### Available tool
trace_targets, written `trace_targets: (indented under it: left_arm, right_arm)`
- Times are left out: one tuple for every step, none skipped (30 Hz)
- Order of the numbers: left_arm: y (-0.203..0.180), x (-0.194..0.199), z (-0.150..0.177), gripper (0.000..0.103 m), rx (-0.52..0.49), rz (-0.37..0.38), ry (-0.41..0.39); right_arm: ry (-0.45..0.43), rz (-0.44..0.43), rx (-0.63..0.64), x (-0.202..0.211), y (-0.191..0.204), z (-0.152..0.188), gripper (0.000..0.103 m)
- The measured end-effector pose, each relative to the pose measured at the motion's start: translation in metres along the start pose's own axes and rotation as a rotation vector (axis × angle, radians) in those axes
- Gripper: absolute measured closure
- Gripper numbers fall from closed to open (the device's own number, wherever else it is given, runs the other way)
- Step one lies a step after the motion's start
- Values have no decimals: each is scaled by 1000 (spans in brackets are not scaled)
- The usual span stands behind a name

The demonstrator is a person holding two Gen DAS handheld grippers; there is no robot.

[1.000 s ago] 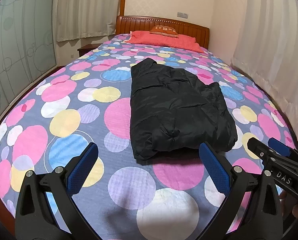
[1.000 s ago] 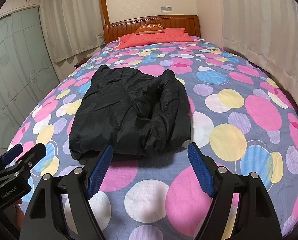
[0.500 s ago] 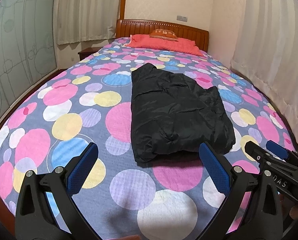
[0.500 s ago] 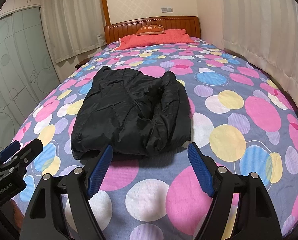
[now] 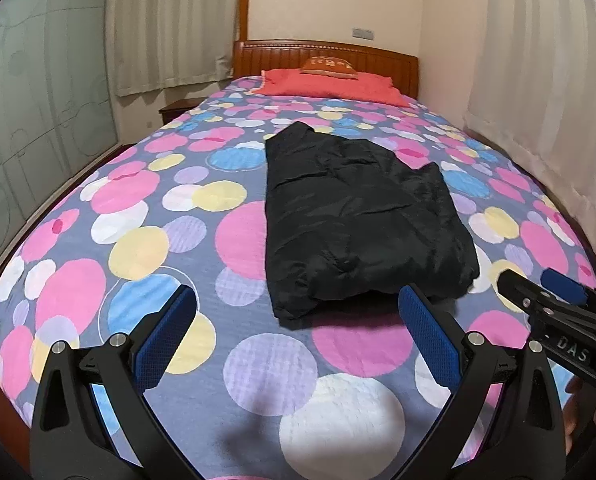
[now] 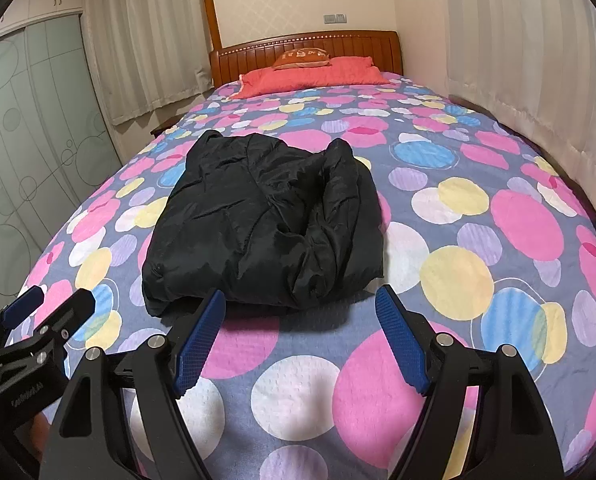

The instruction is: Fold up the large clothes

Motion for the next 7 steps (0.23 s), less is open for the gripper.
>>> trace_targets:
  left_arm:
    - [2, -2, 0, 2, 10, -4, 3]
    - [4, -4, 0, 2, 19, -9, 8]
    - [5, -6, 1, 2, 22, -10, 12]
    - [7, -9, 2, 2, 24, -9, 20]
    - [8, -13, 3, 2, 21, -10, 30]
    - [10, -18, 4, 2, 18, -11, 43]
    - [11, -23, 6, 2, 17, -12, 55]
  right_arm:
    - [0, 1, 1, 0, 0, 0, 27]
    - [0, 3, 0, 0, 0, 0, 27]
    - [1, 4, -1, -1, 0, 1, 27]
    - [2, 6, -5, -2, -1, 1, 27]
    - [5, 10, -9, -3, -3, 1, 27]
    - [7, 13, -12, -5, -6, 2, 27]
    - [9, 15, -16, -6, -11, 2, 27]
Point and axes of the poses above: each gripper's, at about its wrist camera, not at the fingertips, and x roughly against the way its jaws point, y to its left, z to its underside, the point moved 6 cm from there along -x, roughly the way its jaws point, and after that the axes turned 5 degrees about -z, right-handed, at the moved point
